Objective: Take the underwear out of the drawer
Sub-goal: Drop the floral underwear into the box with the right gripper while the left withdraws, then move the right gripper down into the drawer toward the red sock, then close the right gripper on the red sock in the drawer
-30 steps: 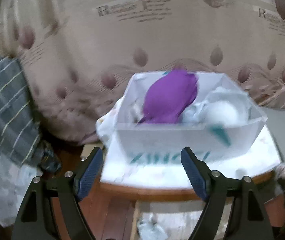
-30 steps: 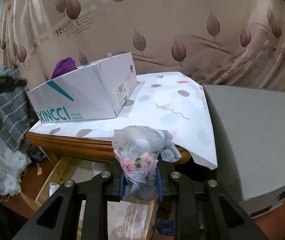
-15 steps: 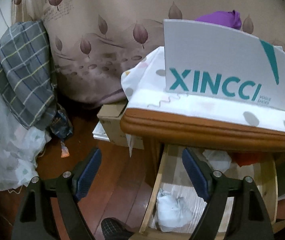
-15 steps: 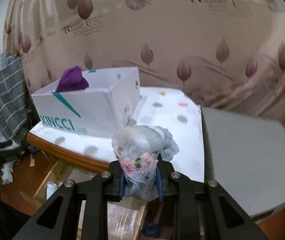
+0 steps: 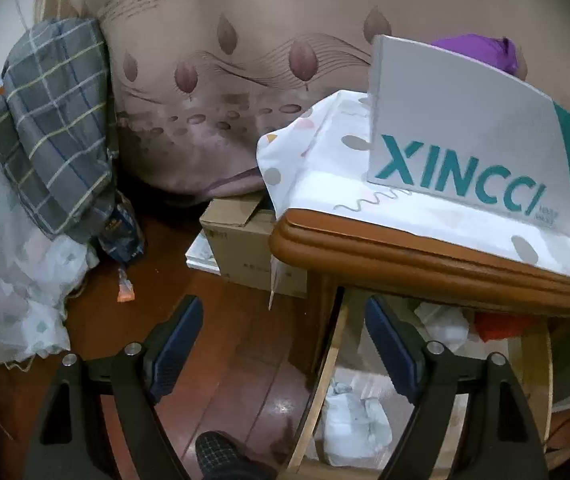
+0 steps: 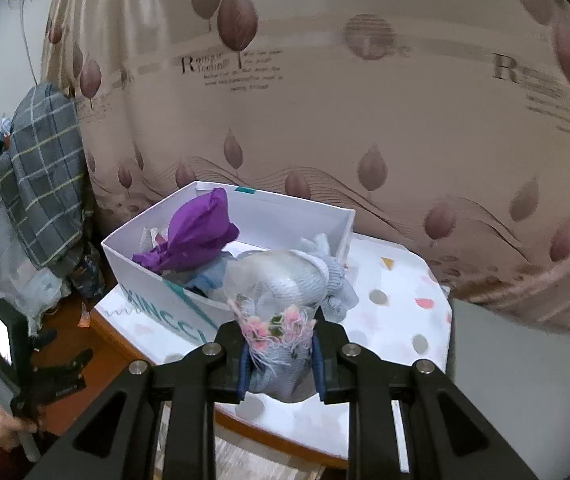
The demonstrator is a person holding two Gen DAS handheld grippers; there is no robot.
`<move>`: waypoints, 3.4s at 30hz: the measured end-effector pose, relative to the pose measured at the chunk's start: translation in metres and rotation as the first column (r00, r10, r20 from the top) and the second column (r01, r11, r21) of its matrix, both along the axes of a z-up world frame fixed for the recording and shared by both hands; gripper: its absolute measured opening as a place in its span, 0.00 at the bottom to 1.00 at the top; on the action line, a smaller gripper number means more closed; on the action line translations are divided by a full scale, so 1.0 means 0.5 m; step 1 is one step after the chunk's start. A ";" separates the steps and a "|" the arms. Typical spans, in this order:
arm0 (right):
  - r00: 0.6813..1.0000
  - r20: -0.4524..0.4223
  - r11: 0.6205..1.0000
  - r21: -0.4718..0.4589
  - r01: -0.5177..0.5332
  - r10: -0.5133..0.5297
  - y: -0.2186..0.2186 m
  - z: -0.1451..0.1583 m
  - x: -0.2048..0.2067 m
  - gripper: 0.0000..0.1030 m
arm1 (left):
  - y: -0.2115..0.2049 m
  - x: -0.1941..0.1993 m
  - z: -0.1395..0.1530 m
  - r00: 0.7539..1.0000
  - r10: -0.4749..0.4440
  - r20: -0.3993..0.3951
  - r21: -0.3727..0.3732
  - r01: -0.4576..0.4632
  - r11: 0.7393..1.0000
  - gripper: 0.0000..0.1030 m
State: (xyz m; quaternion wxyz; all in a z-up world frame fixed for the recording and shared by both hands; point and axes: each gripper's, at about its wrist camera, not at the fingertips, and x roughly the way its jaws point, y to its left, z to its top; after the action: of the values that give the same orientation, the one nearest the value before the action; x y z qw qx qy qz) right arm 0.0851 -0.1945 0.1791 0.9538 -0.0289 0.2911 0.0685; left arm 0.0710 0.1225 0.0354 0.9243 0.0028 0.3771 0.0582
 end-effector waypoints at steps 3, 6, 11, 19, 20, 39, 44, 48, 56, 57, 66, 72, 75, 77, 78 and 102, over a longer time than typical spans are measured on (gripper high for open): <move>0.999 -0.042 1.000 0.005 -0.004 0.004 0.019 0.005 0.056 0.23 | 0.018 -0.001 0.001 1.000 0.027 0.005 -0.019 -0.026 0.999 0.79; 0.996 -0.090 1.000 -0.025 -0.007 0.005 0.045 0.002 0.119 0.23 | 0.034 0.004 -0.005 0.999 0.051 -0.015 -0.038 -0.052 0.998 0.80; 0.988 -0.152 0.998 -0.063 -0.013 0.003 0.084 -0.017 0.193 0.23 | 0.050 0.006 -0.009 0.997 0.064 -0.039 -0.085 -0.067 0.994 0.80; 0.975 -0.222 0.996 -0.093 0.007 -0.027 0.121 -0.070 0.267 0.23 | 0.051 0.008 -0.011 0.997 0.057 -0.048 -0.088 -0.061 0.994 0.80; 0.973 -0.230 0.995 -0.100 0.010 -0.033 0.122 -0.077 0.272 0.23 | 0.051 0.008 -0.011 0.997 0.057 -0.049 -0.090 -0.062 0.994 0.80; 0.973 -0.219 0.984 -0.177 0.027 -0.066 0.124 -0.091 0.285 0.56 | 0.052 0.016 -0.022 0.995 0.042 -0.091 -0.105 -0.051 0.993 0.80; 0.987 -0.150 0.981 -0.191 0.023 -0.052 0.132 -0.048 0.244 0.56 | 0.047 0.017 -0.026 0.995 0.036 -0.097 -0.096 -0.045 0.994 0.80; 0.997 -0.079 0.976 -0.218 -0.009 -0.008 0.139 -0.016 0.184 0.56 | 0.048 0.015 -0.028 0.994 0.034 -0.104 -0.101 -0.045 0.994 0.80; 0.994 -0.009 0.919 -0.378 -0.107 0.111 0.163 -0.042 -0.003 0.56 | 0.050 0.020 -0.031 0.992 0.041 -0.117 -0.104 -0.053 0.993 0.81; 0.993 -0.008 0.913 -0.392 -0.115 0.121 0.165 -0.057 -0.027 0.56 | 0.051 0.020 -0.031 0.992 0.042 -0.120 -0.104 -0.054 0.993 0.81; 0.978 -0.066 0.833 -0.514 -0.203 0.198 0.188 -0.258 -0.186 0.51 | 0.059 0.020 -0.031 0.991 0.055 -0.122 -0.110 -0.069 0.992 0.81; 0.937 -0.196 0.651 -0.678 -0.343 0.290 0.218 -0.423 -0.189 0.31 | 0.059 0.019 -0.030 0.991 0.051 -0.125 -0.117 -0.066 0.991 0.81; 0.913 -0.267 0.539 -0.742 -0.399 0.309 0.228 -0.500 -0.167 0.31 | 0.058 0.018 -0.027 0.991 0.044 -0.127 -0.117 -0.059 0.991 0.81; 0.905 -0.294 0.482 -0.773 -0.414 0.306 0.231 -0.537 -0.148 0.31 | 0.057 0.019 -0.028 0.990 0.036 -0.133 -0.121 -0.053 0.991 0.81; 0.899 -0.314 0.433 -0.795 -0.425 0.306 0.235 -0.562 -0.136 0.31 | 0.056 0.021 -0.028 0.990 0.034 -0.135 -0.122 -0.051 0.991 0.81; 0.944 -0.285 0.258 -0.912 -0.320 0.164 0.203 -0.764 0.004 0.23 | 0.031 0.020 -0.038 0.989 -0.001 -0.146 -0.074 -0.010 0.997 0.81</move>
State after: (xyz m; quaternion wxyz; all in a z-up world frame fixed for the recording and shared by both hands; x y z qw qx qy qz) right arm 0.0871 -0.0930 -0.2031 0.7071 -0.6252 0.3289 0.0306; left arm 0.0810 0.1377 0.0164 0.8935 -0.0284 0.4457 0.0459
